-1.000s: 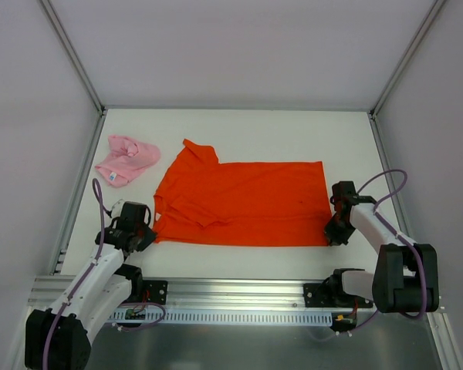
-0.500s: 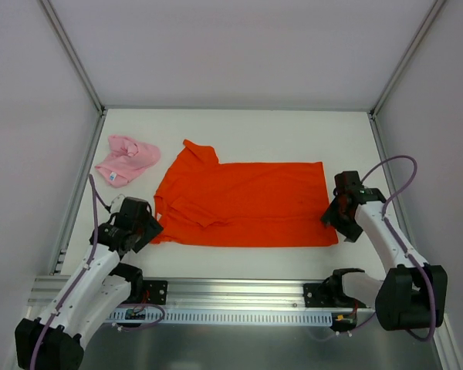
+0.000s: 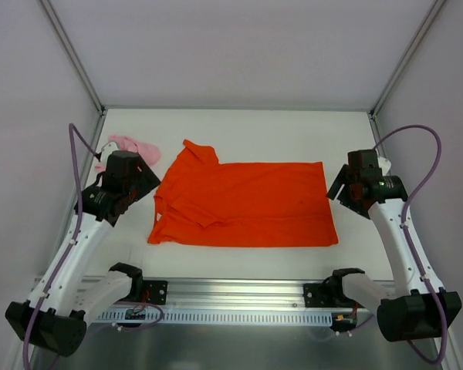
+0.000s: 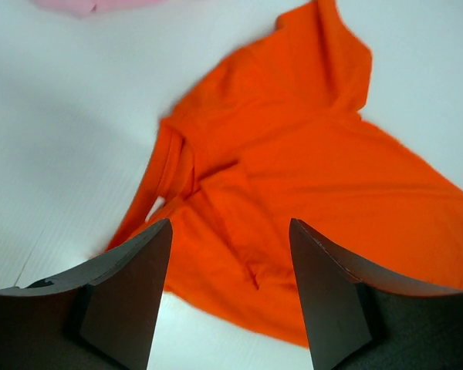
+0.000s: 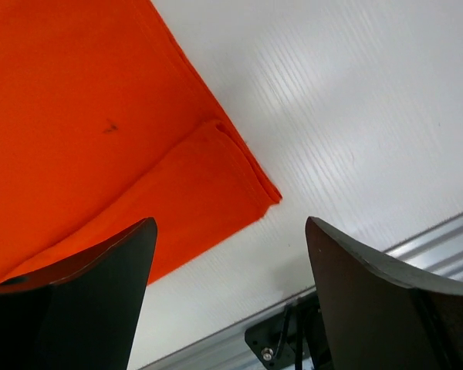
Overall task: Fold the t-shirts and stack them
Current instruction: Fold the flattened tshirt in 1/3 of the way, then grap the side of the flattened tshirt furthest away from the robot with both arms
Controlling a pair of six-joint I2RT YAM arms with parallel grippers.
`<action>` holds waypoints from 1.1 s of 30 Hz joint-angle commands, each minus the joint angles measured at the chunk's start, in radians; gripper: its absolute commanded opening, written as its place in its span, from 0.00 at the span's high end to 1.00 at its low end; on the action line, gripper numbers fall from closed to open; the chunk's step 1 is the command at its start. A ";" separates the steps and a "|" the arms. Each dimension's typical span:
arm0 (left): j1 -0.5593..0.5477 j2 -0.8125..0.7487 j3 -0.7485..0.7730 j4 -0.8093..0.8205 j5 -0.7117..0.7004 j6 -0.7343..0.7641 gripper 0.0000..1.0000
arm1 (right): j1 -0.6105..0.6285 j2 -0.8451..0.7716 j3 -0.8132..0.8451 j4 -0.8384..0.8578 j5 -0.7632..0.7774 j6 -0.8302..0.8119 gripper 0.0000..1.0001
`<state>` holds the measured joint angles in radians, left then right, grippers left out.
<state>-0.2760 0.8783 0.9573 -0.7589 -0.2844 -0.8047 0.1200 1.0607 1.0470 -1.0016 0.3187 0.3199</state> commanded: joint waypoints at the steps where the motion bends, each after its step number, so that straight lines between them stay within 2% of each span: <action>1: -0.008 0.115 0.066 0.148 -0.024 0.156 0.37 | 0.009 0.010 0.080 0.079 0.022 -0.102 0.17; 8: -0.003 0.398 0.188 0.410 0.092 0.332 0.44 | 0.010 0.165 0.131 0.296 -0.033 -0.243 0.21; 9: -0.003 0.433 0.208 0.430 0.106 0.352 0.44 | 0.009 0.186 0.137 0.341 -0.039 -0.266 0.27; 10: -0.002 0.502 0.254 0.461 0.129 0.383 0.45 | 0.009 0.235 0.151 0.365 -0.059 -0.281 0.29; 16: 0.011 0.714 0.449 0.497 0.162 0.490 0.45 | 0.006 0.415 0.211 0.514 -0.096 -0.344 0.30; 21: 0.061 0.850 0.538 0.530 0.241 0.509 0.43 | 0.006 0.593 0.286 0.572 -0.136 -0.324 0.30; 24: 0.104 0.913 0.592 0.549 0.290 0.513 0.47 | 0.004 0.649 0.303 0.595 -0.122 -0.323 0.30; 27: 0.145 1.031 0.646 0.564 0.404 0.499 0.49 | 0.006 0.685 0.318 0.595 -0.102 -0.323 0.30; 33: 0.167 1.228 0.865 0.472 0.518 0.535 0.50 | 0.003 0.702 0.327 0.592 -0.086 -0.323 0.30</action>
<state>-0.1047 2.0640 1.7294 -0.2501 0.1314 -0.3168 0.1223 1.7641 1.3193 -0.4412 0.2050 0.0086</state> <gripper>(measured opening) 0.498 0.701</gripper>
